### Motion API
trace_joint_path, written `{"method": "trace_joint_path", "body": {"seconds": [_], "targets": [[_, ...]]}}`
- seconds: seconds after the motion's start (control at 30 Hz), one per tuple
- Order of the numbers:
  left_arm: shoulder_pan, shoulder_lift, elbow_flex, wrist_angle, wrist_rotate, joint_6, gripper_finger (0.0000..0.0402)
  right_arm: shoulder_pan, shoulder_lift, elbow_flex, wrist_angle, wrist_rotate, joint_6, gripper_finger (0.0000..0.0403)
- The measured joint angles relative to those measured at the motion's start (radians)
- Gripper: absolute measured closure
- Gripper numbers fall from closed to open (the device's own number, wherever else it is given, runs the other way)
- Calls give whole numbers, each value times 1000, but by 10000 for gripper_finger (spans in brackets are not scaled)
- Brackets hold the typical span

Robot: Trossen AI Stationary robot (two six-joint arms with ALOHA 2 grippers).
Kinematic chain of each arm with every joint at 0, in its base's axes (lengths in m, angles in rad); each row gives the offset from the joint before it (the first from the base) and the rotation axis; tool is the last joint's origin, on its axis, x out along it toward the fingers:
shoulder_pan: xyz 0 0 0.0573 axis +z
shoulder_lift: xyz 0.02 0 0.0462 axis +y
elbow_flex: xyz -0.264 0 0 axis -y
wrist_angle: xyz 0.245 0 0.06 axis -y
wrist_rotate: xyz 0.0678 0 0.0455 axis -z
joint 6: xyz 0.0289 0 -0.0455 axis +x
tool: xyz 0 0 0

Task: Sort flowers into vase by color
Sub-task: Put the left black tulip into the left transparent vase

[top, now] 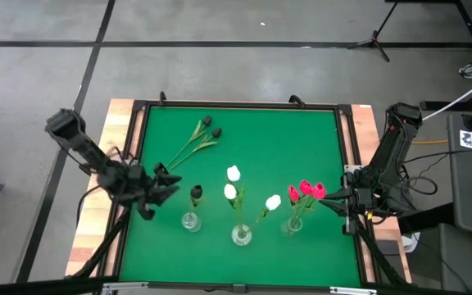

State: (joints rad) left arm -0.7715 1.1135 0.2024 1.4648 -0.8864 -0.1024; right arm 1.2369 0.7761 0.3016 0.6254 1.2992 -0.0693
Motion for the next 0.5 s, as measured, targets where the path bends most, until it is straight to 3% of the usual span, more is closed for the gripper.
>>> {"method": "trace_joint_path", "body": {"seconds": [0.27, 0.37, 0.5], "targets": [[-53, -466, 21, -200, 21, 114, 245, 0, 0, 0, 1, 3, -18, 352], [-57, -627, 99, -497, -32, 109, 255, 0, 0, 0, 5, 3, -18, 352], [-50, -749, 321, -993, -40, 14, 266, 0, -1, 0, 12, 17, -19, 352]]}}
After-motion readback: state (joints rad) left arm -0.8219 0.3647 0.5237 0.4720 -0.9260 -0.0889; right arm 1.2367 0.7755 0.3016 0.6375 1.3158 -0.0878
